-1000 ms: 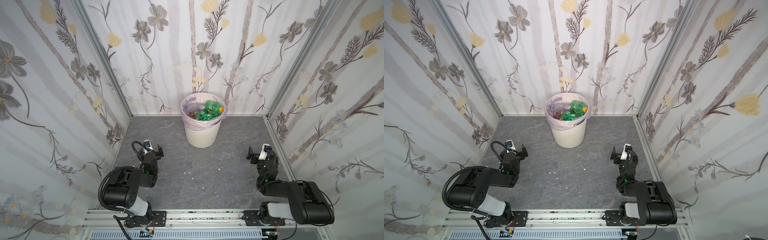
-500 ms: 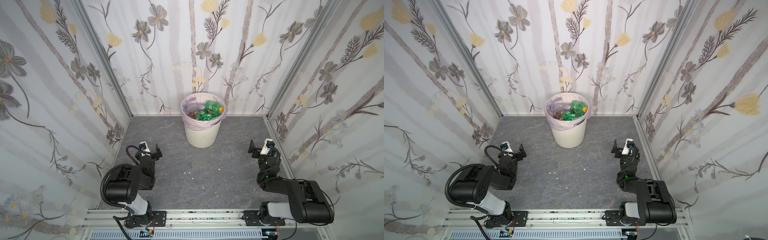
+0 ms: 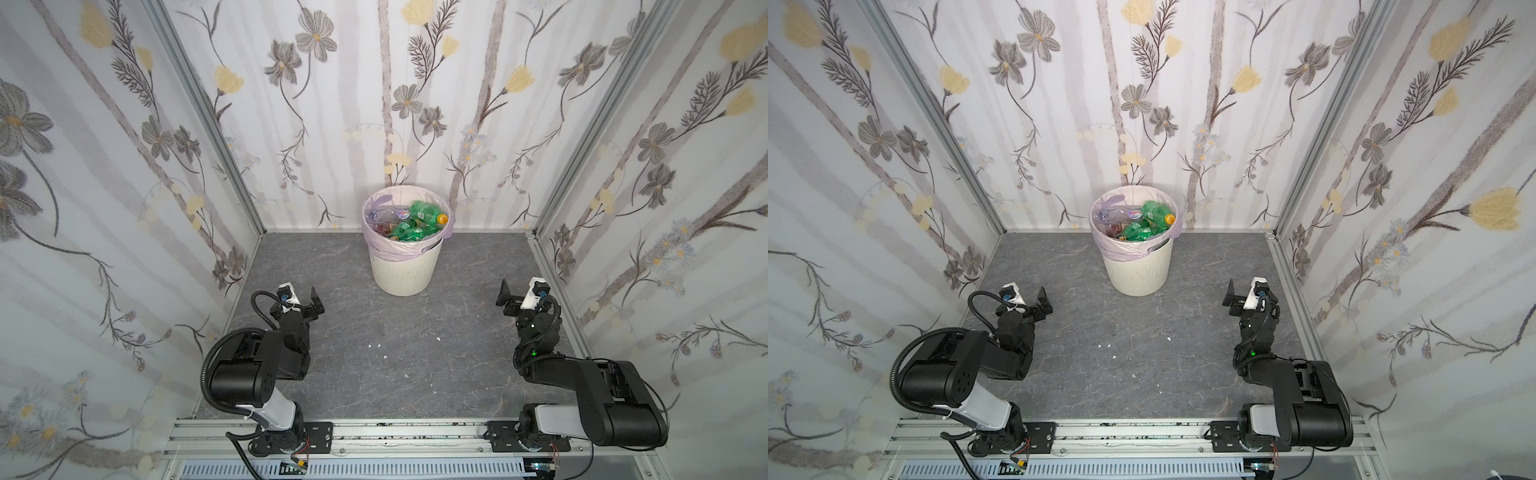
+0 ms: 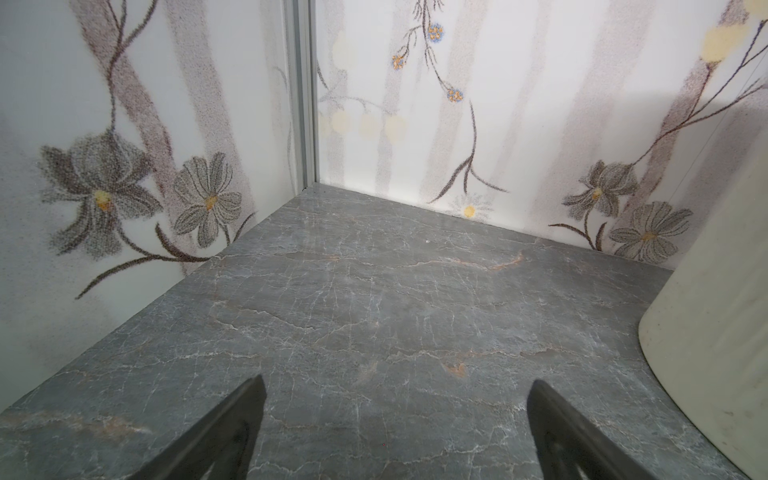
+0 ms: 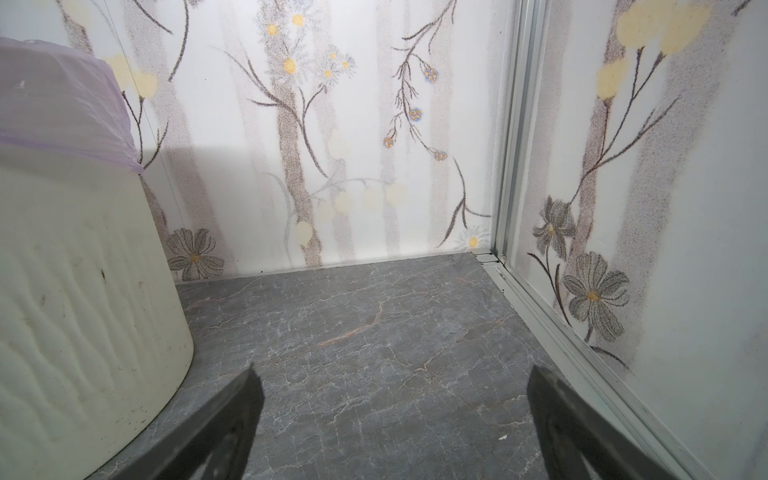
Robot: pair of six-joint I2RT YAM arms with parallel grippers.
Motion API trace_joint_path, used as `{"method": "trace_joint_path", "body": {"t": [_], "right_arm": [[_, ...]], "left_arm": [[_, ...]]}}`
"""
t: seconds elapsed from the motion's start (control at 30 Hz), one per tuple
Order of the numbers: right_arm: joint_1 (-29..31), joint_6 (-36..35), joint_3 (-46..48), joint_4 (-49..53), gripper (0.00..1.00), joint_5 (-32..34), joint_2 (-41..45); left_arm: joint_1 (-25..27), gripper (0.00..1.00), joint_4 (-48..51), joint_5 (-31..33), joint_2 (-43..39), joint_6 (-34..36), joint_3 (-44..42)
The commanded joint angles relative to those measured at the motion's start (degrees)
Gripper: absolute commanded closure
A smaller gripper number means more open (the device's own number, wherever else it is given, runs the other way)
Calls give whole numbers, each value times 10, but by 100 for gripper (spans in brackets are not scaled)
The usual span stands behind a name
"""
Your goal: Throw the plastic bottles in the bin
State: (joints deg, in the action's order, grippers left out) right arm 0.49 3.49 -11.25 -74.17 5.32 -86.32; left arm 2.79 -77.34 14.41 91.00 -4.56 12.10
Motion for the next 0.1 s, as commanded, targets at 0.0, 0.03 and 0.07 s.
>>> {"method": "trace_joint_path", "body": {"t": [0.0,0.03,0.07], "right_arm": [[0,-3,-5,-5,0,1,-2],[1,-5,-3,-8,0,0,-1],[1,-4,-3,-9,0,1,-2]], "left_arm": [[1,0,-23,11,1,-5,4],[2,0,-24,16,1,-5,4],[3,0,-24,25,0,-6,3]]}}
